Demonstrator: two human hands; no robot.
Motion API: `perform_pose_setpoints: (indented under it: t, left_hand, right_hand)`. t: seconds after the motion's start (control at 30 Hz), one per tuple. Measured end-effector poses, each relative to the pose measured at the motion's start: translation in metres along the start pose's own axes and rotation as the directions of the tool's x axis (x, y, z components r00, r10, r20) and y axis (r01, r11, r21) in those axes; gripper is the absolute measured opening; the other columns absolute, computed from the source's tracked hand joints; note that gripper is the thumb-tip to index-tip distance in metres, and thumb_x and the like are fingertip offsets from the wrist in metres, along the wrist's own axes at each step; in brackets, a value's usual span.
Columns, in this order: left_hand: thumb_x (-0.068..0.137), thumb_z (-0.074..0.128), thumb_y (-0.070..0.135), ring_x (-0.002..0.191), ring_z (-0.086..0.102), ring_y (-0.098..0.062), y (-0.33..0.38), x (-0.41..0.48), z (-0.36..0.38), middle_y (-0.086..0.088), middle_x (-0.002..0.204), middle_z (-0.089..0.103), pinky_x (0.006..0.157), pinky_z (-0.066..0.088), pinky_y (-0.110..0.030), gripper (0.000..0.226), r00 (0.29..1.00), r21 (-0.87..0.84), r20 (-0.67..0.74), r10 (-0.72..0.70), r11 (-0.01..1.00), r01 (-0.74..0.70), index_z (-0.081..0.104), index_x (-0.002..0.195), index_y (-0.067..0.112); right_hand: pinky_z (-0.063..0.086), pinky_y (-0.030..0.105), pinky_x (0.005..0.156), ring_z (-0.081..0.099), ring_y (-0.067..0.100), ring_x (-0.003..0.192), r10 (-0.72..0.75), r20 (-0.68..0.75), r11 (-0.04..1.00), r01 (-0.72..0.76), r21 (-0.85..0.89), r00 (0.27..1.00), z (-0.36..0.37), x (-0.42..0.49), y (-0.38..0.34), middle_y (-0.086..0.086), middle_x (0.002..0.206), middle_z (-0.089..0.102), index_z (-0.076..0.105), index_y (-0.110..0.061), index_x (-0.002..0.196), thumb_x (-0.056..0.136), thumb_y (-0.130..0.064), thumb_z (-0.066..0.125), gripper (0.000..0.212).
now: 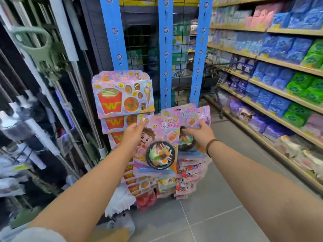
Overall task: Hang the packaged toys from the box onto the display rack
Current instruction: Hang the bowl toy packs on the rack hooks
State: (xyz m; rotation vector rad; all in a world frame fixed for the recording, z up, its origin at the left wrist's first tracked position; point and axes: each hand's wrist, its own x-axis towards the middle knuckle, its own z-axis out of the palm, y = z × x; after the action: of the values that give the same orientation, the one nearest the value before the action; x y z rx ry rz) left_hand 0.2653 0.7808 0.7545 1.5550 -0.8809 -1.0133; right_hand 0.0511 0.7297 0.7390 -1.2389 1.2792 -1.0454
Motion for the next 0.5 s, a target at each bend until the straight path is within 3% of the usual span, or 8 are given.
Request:
perform_pose_setpoints:
  t: [0.07,0.13,0.17,0.23,0.33,0.43,0.5]
  left_hand:
    - [0.093,0.047,0.048,0.113,0.053,-0.025,0.003,0.018,0.003,-0.007,0.122,0.058,0.088,0.041,-0.037,0.054,1.0,0.023,-0.004,0.019,1.0,-0.019,0.05,0.132,0.01]
    - [0.094,0.048,0.044,0.087,0.056,-0.022,0.006,0.034,0.005,-0.005,0.088,0.06,0.072,0.042,-0.032,0.032,0.999,0.009,0.013,0.053,0.999,-0.053,0.063,0.098,0.016]
    - [0.094,0.049,0.042,0.078,0.056,-0.02,0.008,0.039,0.007,-0.005,0.081,0.059,0.068,0.043,-0.029,0.027,0.998,-0.001,0.013,0.063,0.998,-0.063,0.061,0.085,0.02]
    - [0.096,0.048,0.038,0.066,0.052,-0.014,0.013,0.047,0.01,-0.003,0.075,0.057,0.056,0.042,-0.021,0.026,0.998,0.01,0.003,0.068,0.998,-0.068,0.058,0.078,0.024]
    - [0.097,0.046,0.039,0.076,0.054,-0.009,0.015,0.057,0.015,0.01,0.079,0.056,0.064,0.044,-0.023,0.022,0.997,0.017,-0.037,0.063,0.998,-0.063,0.057,0.088,0.021]
    - [0.095,0.046,0.045,0.091,0.054,-0.015,0.013,0.067,0.021,0.01,0.088,0.058,0.08,0.043,-0.031,0.025,0.996,0.035,-0.063,0.067,0.997,-0.065,0.057,0.1,0.023]
    - [0.094,0.047,0.047,0.085,0.053,-0.013,0.012,0.071,0.025,0.008,0.086,0.056,0.078,0.043,-0.032,0.025,0.994,0.043,-0.076,0.077,0.996,-0.073,0.058,0.094,0.025]
  right_hand:
    - [0.049,0.036,0.092,0.062,0.024,0.1,-0.014,0.016,1.0,0.013,0.024,1.0,0.002,0.024,-0.001,0.001,0.108,0.065,0.054,-0.018,0.105,0.075,-0.006,0.075,0.038]
    - [0.05,0.041,0.096,0.064,0.025,0.101,-0.035,0.005,0.999,0.035,0.038,0.999,0.004,0.046,-0.003,0.0,0.106,0.069,0.059,-0.022,0.098,0.072,-0.007,0.077,0.036]
    - [0.05,0.044,0.097,0.065,0.024,0.101,-0.034,0.0,0.999,0.034,0.038,0.999,0.005,0.057,-0.003,0.001,0.107,0.07,0.059,-0.025,0.097,0.07,-0.009,0.079,0.037]
    - [0.049,0.046,0.098,0.065,0.023,0.101,-0.033,0.001,0.999,0.033,0.039,0.999,0.007,0.073,-0.006,0.001,0.108,0.07,0.059,-0.024,0.101,0.07,-0.009,0.079,0.04]
    - [0.05,0.046,0.097,0.065,0.022,0.1,-0.062,0.035,0.998,0.061,0.008,0.997,0.008,0.095,-0.011,0.001,0.106,0.07,0.06,-0.023,0.103,0.068,-0.013,0.08,0.042]
    - [0.05,0.045,0.098,0.065,0.021,0.103,-0.096,0.124,0.995,0.099,-0.021,0.988,0.009,0.118,-0.014,0.003,0.109,0.07,0.06,-0.018,0.108,0.069,-0.013,0.08,0.044]
    - [0.049,0.044,0.099,0.064,0.021,0.106,-0.102,0.163,0.994,0.106,-0.015,0.981,0.013,0.129,-0.018,0.004,0.113,0.069,0.06,-0.015,0.114,0.07,-0.014,0.08,0.048]
